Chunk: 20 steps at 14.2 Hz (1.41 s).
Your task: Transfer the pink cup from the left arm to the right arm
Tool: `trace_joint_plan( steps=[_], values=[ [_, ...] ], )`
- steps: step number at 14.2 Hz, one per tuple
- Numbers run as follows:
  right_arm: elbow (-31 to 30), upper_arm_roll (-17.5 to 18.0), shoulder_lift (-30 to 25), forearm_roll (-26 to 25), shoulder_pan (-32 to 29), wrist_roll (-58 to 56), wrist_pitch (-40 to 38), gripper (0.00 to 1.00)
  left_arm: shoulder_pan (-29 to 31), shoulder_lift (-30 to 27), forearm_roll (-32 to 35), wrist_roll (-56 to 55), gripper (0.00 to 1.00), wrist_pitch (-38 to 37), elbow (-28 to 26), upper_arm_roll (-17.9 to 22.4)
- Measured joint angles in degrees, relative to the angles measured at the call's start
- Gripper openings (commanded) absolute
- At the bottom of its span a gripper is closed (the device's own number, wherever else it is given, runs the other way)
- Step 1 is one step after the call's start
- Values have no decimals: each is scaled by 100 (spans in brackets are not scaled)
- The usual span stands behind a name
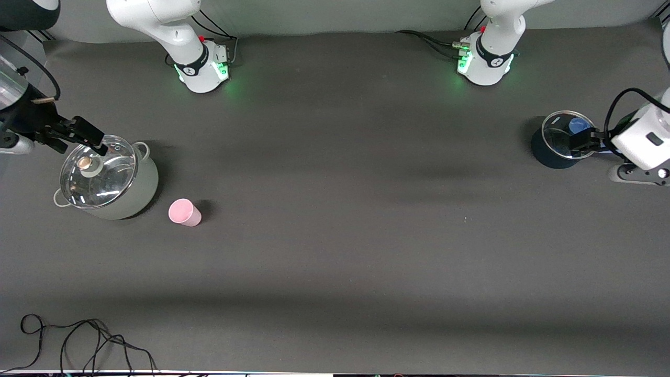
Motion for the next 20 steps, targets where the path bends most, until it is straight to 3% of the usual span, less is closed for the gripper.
trace_joint_plan(
  steps=[3,6,14,20],
  values=[
    [0,-119,51,-1,-20,-149,0,100,-1144,-18,-76,0,100,0,0,1089],
    [0,-124,71,-1,-19,-201,0,100,-1587,-33,-243,0,100,3,0,1613],
    [268,-2,258,-9,-140,-328,-163,100,-1596,-43,-595,1,100,117,0,1686],
    [1543,880,1016,-11,-1029,-624,-988,100,-1596,-43,-750,18,100,177,-5,1692]
  ],
)
